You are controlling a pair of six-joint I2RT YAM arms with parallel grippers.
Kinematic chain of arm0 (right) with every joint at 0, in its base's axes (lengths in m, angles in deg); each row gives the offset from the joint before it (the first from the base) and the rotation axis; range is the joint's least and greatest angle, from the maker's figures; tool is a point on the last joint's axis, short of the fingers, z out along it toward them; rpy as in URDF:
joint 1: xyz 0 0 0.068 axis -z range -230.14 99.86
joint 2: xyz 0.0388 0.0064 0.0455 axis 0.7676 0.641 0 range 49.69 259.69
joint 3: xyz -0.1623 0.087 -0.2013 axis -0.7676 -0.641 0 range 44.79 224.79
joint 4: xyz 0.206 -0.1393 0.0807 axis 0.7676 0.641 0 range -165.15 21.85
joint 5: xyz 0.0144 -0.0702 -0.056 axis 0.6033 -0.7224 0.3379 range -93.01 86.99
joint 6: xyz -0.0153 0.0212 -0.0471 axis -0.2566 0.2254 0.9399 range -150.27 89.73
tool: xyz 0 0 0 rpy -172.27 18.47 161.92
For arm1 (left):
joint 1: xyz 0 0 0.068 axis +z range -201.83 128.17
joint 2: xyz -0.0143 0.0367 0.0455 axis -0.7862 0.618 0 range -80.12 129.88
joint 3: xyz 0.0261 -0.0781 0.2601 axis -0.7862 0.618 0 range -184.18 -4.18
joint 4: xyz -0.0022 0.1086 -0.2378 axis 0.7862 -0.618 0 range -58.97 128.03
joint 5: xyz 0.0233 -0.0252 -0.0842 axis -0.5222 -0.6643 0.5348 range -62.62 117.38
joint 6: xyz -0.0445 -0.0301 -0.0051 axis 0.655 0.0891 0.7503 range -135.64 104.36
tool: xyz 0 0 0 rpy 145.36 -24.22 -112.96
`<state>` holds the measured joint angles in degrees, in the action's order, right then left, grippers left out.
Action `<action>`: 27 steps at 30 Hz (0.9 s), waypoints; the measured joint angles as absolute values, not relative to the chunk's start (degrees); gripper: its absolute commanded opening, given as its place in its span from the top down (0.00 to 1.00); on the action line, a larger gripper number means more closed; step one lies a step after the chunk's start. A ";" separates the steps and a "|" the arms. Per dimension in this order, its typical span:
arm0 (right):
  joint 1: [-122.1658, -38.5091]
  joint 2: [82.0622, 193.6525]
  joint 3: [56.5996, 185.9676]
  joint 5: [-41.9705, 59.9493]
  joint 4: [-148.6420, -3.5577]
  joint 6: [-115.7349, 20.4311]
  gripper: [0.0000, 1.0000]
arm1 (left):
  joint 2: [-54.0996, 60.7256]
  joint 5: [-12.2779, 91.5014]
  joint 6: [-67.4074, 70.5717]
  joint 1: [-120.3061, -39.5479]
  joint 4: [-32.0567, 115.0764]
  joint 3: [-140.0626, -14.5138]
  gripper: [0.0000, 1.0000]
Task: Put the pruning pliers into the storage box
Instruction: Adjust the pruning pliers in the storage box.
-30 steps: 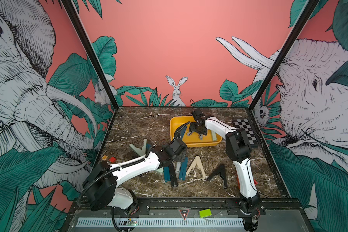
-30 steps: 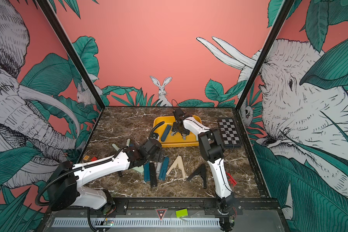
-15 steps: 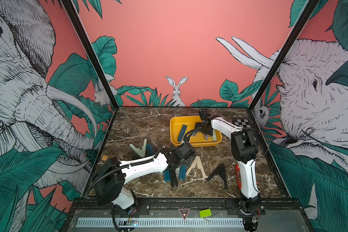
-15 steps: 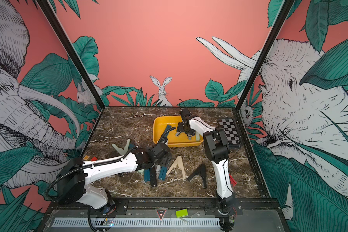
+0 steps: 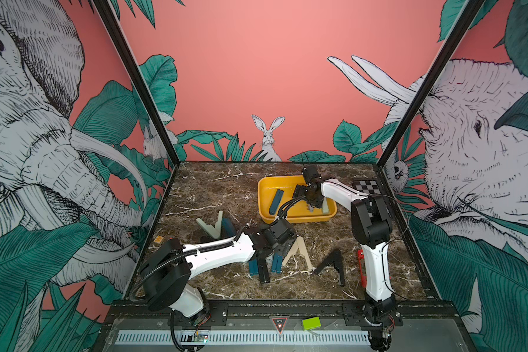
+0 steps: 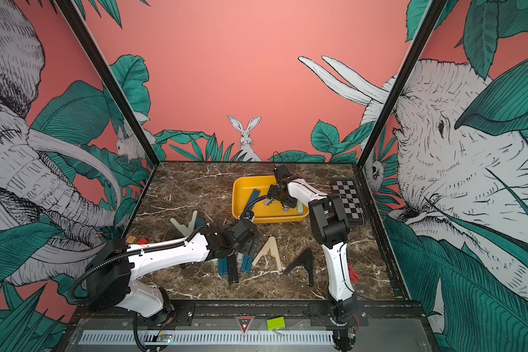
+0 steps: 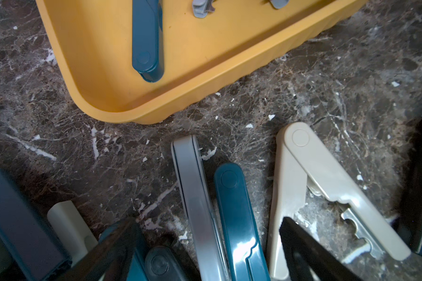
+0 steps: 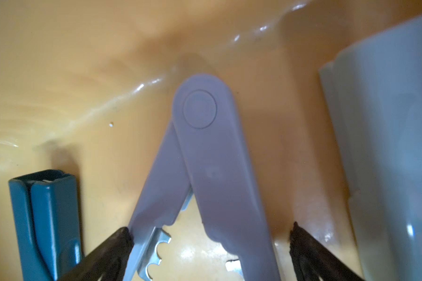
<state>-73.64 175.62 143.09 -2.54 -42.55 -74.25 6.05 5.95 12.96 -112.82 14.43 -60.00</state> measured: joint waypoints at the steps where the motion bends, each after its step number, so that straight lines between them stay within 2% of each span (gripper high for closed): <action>1: -73.64 175.67 143.31 -2.56 -42.42 -74.19 0.20 | 6.05 6.39 12.83 -112.82 14.59 -59.89 0.08; 2: -73.64 176.02 144.06 -2.78 -41.92 -74.19 0.25 | 6.08 6.96 12.68 -112.82 14.85 -59.84 0.08; 7: -73.64 178.03 147.82 -4.27 -39.95 -72.22 0.31 | 6.19 8.68 11.91 -112.82 15.85 -59.84 0.08; 8: -73.64 178.03 147.71 -4.51 -39.88 -71.83 0.36 | 6.21 8.77 11.87 -112.82 15.90 -59.84 0.08; 9: -73.66 177.92 147.51 -4.59 -39.97 -71.39 0.49 | 6.23 8.77 11.85 -112.82 15.92 -59.84 0.08; 10: -73.66 177.76 147.09 -4.73 -40.25 -71.00 0.58 | 6.25 8.75 11.83 -112.82 15.94 -59.84 0.08; 13: -73.58 177.83 145.56 -5.14 -39.64 -70.36 0.50 | 6.36 8.73 11.78 -112.82 16.07 -59.84 0.08; 19: -73.29 177.83 145.17 -5.36 -38.55 -68.66 0.61 | 6.82 8.12 11.52 -112.82 16.05 -59.84 0.08; 21: -73.07 177.83 145.17 -5.34 -38.44 -68.40 0.52 | 6.97 7.81 11.45 -112.82 15.96 -59.84 0.07; 24: -72.92 177.72 145.17 -4.97 -38.48 -67.83 0.48 | 6.99 7.13 11.28 -112.82 15.79 -59.84 0.07; 27: -72.88 177.30 144.97 -4.57 -38.68 -67.54 0.39 | 6.99 6.17 10.82 -112.82 15.61 -60.15 0.06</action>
<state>-72.88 177.30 144.97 -4.57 -38.68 -67.54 6.99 6.17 10.82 -112.82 15.61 -60.15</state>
